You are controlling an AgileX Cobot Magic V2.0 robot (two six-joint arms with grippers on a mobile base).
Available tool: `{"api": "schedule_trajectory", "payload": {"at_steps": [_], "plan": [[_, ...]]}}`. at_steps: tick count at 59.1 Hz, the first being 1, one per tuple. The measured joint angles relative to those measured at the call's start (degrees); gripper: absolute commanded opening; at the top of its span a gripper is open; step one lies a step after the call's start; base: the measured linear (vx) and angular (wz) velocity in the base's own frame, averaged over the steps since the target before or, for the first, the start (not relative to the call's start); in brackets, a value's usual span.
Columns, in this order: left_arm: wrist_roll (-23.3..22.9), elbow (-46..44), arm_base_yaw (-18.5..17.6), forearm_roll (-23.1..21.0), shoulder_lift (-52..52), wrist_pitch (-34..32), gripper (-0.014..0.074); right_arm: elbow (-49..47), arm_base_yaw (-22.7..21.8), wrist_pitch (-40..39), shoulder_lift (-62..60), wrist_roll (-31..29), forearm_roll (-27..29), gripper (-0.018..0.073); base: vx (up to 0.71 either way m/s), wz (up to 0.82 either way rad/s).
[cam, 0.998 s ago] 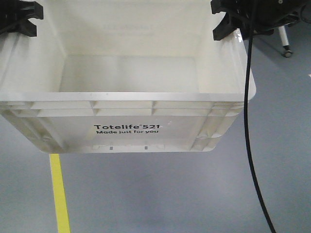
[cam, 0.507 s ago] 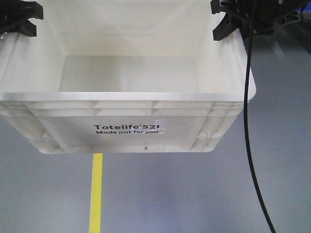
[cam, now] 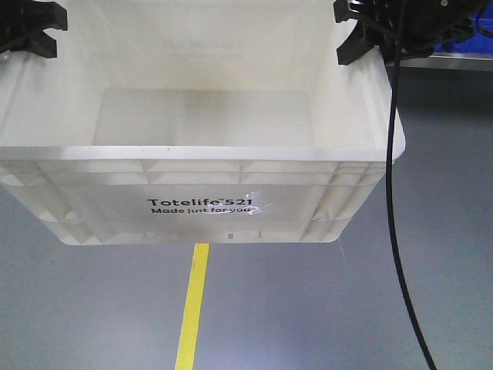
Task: Place moving items into box and shelve
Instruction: 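Carry the crate with both grippers while the base turns and drives, then hold the crate level with both grippers while driving across the floor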
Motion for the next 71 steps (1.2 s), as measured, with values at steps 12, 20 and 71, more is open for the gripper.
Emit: {"api": "schedule_trajectory", "payload": {"at_steps": [12, 20, 71], "plan": [[0.00, 0.00, 0.00, 0.00, -0.10, 0.23, -0.0016, 0.00, 0.00, 0.18, 0.00, 0.00, 0.06, -0.0011, 0.37, 0.18], [0.00, 0.00, 0.00, 0.00, -0.10, 0.23, -0.0016, 0.00, 0.00, 0.18, 0.00, 0.00, 0.06, -0.0011, 0.41, 0.11], [0.00, 0.00, 0.00, 0.00, -0.10, 0.18, -0.0016, 0.00, 0.00, 0.18, 0.00, 0.00, 0.01, -0.0011, 0.48, 0.13]]}}
